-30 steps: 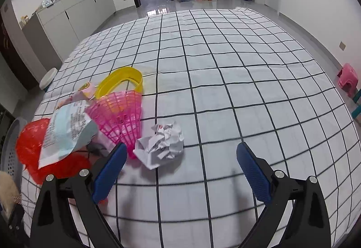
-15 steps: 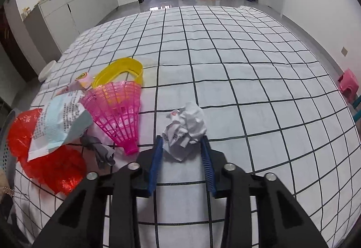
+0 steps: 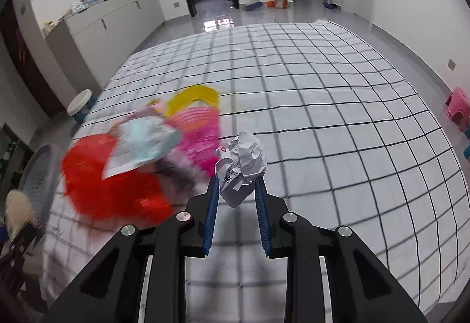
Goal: Collect trash
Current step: 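Carry plush and paper over the grey basket and open both tools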
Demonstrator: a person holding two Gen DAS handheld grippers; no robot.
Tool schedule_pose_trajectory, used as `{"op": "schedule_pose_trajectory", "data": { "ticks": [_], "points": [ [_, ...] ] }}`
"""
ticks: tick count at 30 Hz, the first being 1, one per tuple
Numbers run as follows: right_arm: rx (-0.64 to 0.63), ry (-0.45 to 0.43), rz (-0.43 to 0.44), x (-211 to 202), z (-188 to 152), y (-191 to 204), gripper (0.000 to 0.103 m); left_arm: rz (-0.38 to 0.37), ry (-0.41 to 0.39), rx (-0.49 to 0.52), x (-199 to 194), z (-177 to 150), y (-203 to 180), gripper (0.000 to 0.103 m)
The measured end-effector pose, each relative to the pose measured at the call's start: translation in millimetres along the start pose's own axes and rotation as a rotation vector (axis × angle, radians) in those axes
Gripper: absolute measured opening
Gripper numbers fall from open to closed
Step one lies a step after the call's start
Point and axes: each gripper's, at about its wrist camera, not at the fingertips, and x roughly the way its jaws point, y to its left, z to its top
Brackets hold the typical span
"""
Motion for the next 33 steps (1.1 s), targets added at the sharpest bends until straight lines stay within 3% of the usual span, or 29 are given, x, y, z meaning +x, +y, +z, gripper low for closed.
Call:
{"op": "schedule_pose_trajectory", "data": {
  "ticks": [11, 23, 33],
  "points": [
    [-0.141, -0.005, 0.197, -40.2, -21.1, 102.8, 0.024, 0.104, -0.027, -0.111, -2.5, 6.3, 73.9, 0.06],
    [-0.342, 0.051, 0.423, -16.9, -9.4, 251.3, 0.024, 0.238, -0.028, -0.239, 7.7, 4.8, 171.1, 0.06],
    [-0.427, 0.115, 0.467, 18.9, -4.3, 329.5, 0.024, 0.248, -0.009, -0.259, 30.6, 7.5, 208.0, 0.06]
  ]
}}
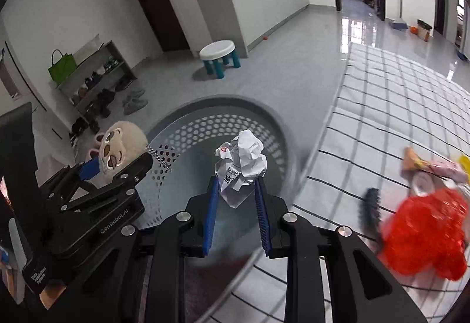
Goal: Collect trash
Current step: 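Carry plush and paper over the grey basket and open both tools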
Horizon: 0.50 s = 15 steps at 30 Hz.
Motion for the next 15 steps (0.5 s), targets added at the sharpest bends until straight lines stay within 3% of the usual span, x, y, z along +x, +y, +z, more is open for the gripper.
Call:
{"op": "schedule_pose_trajectory", "data": {
  "ticks": [15],
  "points": [
    [-0.018, 0.06, -0.014, 43.8, 7.9, 11.9, 0.029, -0.016, 0.059, -0.016, 27.3, 0.6, 8.3, 0.064]
  ]
}}
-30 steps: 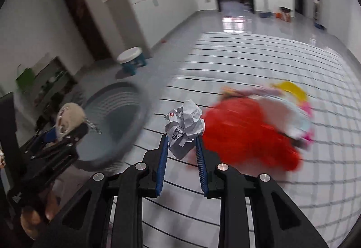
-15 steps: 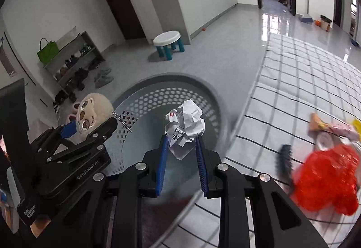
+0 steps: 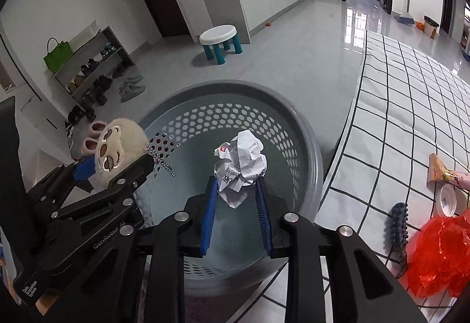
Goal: Collect trash
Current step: 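Carry plush and paper over the grey basket and open both tools, then move both open tools back over the bed toward the remaining trash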
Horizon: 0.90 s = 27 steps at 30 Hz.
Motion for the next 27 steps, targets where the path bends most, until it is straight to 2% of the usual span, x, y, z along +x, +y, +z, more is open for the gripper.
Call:
{"op": "schedule_pose_trajectory", "data": {
  "ticks": [4, 7, 15, 19, 27],
  "points": [
    [0.009, -0.015, 0.002, -4.9, -0.9, -5.5, 0.042, 0.006, -0.004, -0.004, -1.9, -0.4, 2.7, 0.071],
    [0.021, -0.032, 0.001, -8.5, -0.3, -7.1, 0.057, 0.008, -0.008, -0.005, -4.0, -0.2, 2.8, 0.075],
    [0.026, -0.056, 0.003, -20.4, -3.8, -7.0, 0.058, 0.012, -0.012, -0.009, -13.0, -2.1, 4.2, 0.076],
    [0.031, -0.057, 0.0, -27.2, -7.2, -10.8, 0.058, 0.015, -0.019, -0.019, -22.7, -3.1, 5.3, 0.08],
    [0.071, -0.093, -0.031, -63.2, -33.0, -21.1, 0.058, 0.017, -0.056, -0.022, -60.5, -10.6, 0.0, 0.087]
  ]
}}
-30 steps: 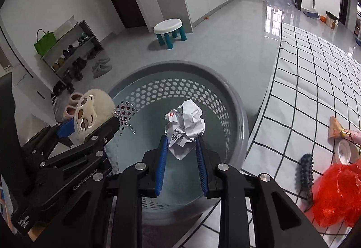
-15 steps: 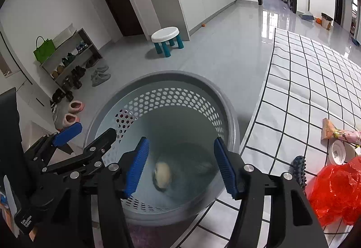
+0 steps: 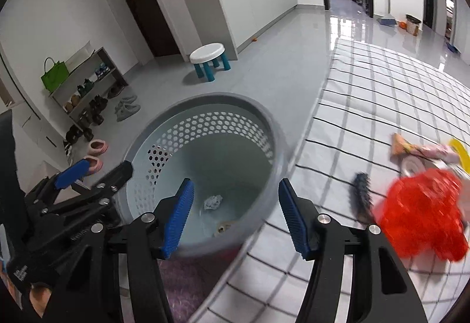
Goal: Collect trash
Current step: 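Move both open tools back over the bed toward the remaining trash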
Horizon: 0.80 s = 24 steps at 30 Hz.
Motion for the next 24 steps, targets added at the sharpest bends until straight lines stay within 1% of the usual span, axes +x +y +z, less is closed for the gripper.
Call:
{"op": "schedule_pose_trajectory", "data": {
  "ticks": [2, 4, 8, 11, 13, 19, 24],
  "points": [
    [0.022, -0.021, -0.012, -17.1, -8.3, -8.0, 0.059, 0.001, -0.014, 0.006, -13.5, -2.0, -3.8, 0.092],
    [0.038, -0.042, -0.022, -31.8, -14.3, -14.1, 0.063, -0.005, -0.029, 0.005, -30.1, -5.0, -8.4, 0.096],
    [0.06, -0.106, -0.051, -71.1, -29.4, -26.9, 0.064, -0.015, -0.051, -0.003, -58.3, -12.8, -17.3, 0.096],
    [0.075, -0.145, -0.05, -96.8, -39.9, -34.8, 0.068, -0.025, -0.065, -0.002, -78.4, -19.1, -25.3, 0.096],
    [0.09, -0.167, -0.043, -112.6, -45.8, -42.9, 0.068, -0.026, -0.079, -0.005, -92.2, -20.1, -29.6, 0.096],
    [0.142, -0.223, -0.038, -145.3, -58.4, -69.8, 0.068, -0.012, -0.119, 0.024, -117.5, -20.5, -50.6, 0.096],
    [0.174, -0.254, -0.02, -159.6, -65.8, -84.8, 0.068, -0.002, -0.143, 0.046, -131.2, -17.6, -64.3, 0.096]
  ]
}}
